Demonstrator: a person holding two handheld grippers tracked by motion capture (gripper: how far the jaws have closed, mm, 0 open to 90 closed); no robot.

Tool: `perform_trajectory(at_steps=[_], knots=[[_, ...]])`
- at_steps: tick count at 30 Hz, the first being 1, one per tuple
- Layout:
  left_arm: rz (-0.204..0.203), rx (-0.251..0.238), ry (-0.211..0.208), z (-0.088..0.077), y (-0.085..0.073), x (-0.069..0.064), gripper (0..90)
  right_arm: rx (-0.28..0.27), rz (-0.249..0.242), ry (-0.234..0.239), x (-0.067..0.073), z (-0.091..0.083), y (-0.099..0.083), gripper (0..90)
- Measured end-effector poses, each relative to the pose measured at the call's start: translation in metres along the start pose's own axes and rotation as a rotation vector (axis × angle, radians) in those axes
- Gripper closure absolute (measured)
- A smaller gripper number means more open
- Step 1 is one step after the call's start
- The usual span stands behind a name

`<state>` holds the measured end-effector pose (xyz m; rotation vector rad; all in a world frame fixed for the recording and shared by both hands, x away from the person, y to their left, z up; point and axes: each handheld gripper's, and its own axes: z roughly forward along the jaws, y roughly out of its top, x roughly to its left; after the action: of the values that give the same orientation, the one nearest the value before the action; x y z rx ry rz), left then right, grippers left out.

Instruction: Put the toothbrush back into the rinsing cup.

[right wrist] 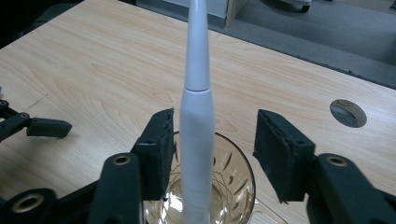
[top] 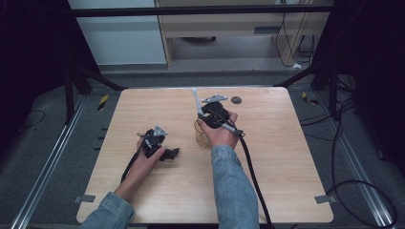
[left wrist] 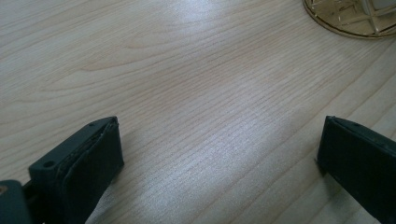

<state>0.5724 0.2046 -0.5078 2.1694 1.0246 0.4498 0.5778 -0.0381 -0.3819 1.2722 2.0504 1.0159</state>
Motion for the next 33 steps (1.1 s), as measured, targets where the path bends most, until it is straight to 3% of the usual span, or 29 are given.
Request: perform_trajectory(at_steps=[12,15,19,25,33], knots=[[0.002,-0.001,-0.001,0.001,0.001,0.0,0.0,0.003,0.034,0.0,-0.016,-0.001,0.0,25.1],[0.0,0.0,0.002,0.001,0.001,0.0,0.0,0.013,0.039,-0.022,-0.023,-0.001,0.0,17.7],[-0.004,-0.001,0.005,0.002,0.002,0.0,0.0,0.029,0.02,-0.024,-0.029,-0.001,-0.001,11.2],[-0.006,-0.001,0.007,0.002,0.002,-0.001,0.0,0.027,-0.005,-0.03,-0.04,-0.008,-0.001,6.5],[-0.013,-0.002,0.019,0.004,0.004,-0.002,0.0,0.024,-0.018,-0.045,-0.067,-0.018,-0.004,5.8]])
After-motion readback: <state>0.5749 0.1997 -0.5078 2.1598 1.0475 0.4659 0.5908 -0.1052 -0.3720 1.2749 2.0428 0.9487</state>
